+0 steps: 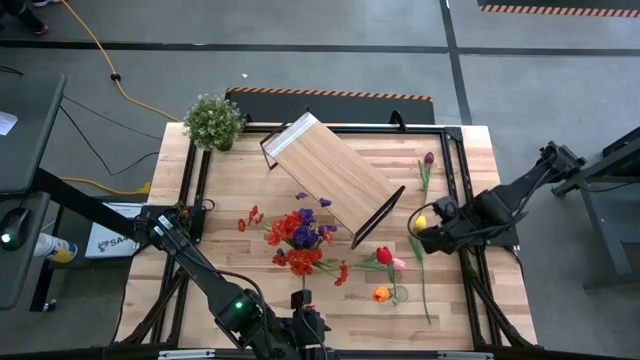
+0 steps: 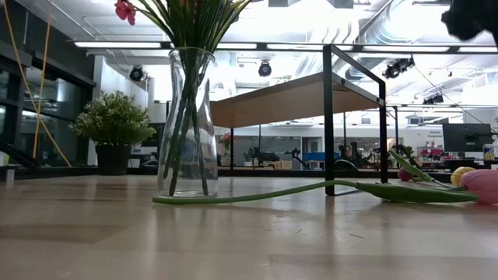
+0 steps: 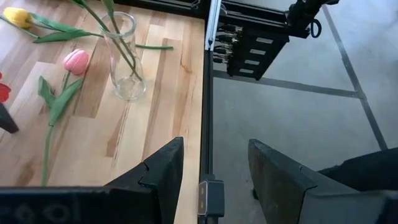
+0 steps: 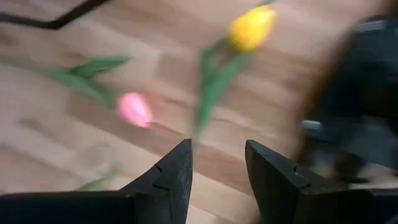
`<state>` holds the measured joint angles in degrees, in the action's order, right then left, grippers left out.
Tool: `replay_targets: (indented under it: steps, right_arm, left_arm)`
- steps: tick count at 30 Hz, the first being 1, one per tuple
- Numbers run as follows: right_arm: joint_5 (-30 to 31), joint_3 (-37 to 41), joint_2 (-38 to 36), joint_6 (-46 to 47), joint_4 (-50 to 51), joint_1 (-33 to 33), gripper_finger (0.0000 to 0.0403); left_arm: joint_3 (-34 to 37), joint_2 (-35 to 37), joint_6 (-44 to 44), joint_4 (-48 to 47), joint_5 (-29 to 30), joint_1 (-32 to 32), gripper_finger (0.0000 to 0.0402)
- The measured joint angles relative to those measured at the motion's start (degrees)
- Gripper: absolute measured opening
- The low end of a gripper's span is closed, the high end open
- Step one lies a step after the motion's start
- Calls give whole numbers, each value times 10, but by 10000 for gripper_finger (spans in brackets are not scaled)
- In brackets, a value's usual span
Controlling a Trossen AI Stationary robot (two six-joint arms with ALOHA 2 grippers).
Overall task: Pick and place flowers into a vace then onto a shelf
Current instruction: Put the yellow tulip into the right transparent vase
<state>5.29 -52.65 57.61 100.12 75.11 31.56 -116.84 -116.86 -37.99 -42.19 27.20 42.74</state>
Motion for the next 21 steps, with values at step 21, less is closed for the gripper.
replay_targets:
  steps: [21]
  right_arm:
    - [-49, 185, -22, 45, -240, -1, 139]
  left_arm:
    - [0, 0, -15, -26, 24, 0, 211]
